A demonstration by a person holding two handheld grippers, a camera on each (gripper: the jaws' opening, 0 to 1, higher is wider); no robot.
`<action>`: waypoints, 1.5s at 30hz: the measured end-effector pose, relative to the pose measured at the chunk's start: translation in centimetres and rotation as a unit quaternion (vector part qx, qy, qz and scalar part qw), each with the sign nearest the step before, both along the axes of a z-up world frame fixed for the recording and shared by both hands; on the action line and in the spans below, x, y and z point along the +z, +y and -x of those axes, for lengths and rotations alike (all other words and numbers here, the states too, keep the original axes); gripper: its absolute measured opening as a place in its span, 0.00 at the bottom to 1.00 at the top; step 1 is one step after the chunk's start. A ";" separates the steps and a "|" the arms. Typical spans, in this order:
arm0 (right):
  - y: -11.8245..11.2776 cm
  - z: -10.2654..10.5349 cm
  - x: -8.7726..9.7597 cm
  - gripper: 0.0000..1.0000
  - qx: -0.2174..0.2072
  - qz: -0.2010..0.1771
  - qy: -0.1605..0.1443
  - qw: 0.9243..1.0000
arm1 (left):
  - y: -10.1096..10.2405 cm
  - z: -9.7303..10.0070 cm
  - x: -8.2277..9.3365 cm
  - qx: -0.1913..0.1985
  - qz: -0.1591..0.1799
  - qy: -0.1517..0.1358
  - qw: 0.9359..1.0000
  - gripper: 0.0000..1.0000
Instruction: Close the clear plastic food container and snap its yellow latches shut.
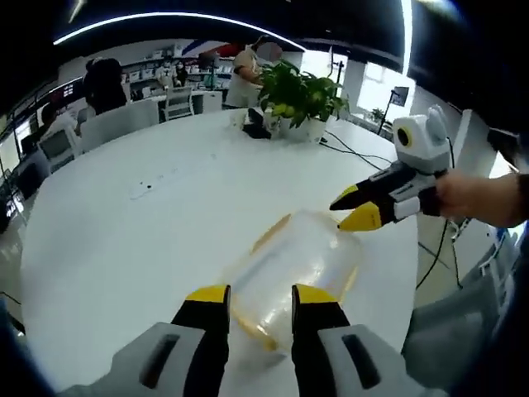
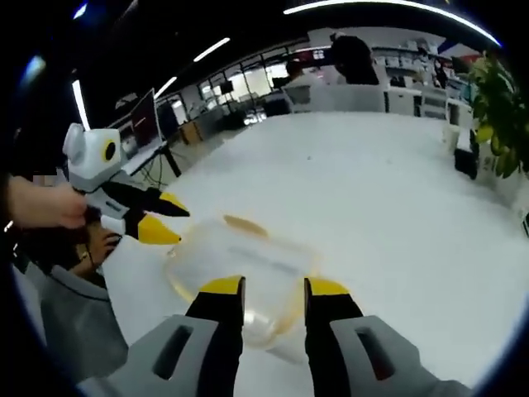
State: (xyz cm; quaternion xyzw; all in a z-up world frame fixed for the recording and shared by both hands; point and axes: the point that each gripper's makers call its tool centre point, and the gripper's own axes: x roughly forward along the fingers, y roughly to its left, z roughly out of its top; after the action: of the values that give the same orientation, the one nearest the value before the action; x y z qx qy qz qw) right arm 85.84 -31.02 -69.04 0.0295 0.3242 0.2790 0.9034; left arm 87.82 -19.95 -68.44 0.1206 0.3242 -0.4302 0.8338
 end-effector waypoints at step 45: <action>4.1 2.1 -0.4 0.17 0.139 0.020 -0.024 0.990 | -5.9 -0.9 -0.9 -0.198 -0.076 -0.023 0.977 0.19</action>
State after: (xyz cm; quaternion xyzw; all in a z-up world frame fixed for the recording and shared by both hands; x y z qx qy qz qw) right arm 83.74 -26.91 -69.41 -0.0405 0.3091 0.3959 0.8638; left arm 88.75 -25.90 -69.37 0.2551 0.3063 -0.5577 0.7281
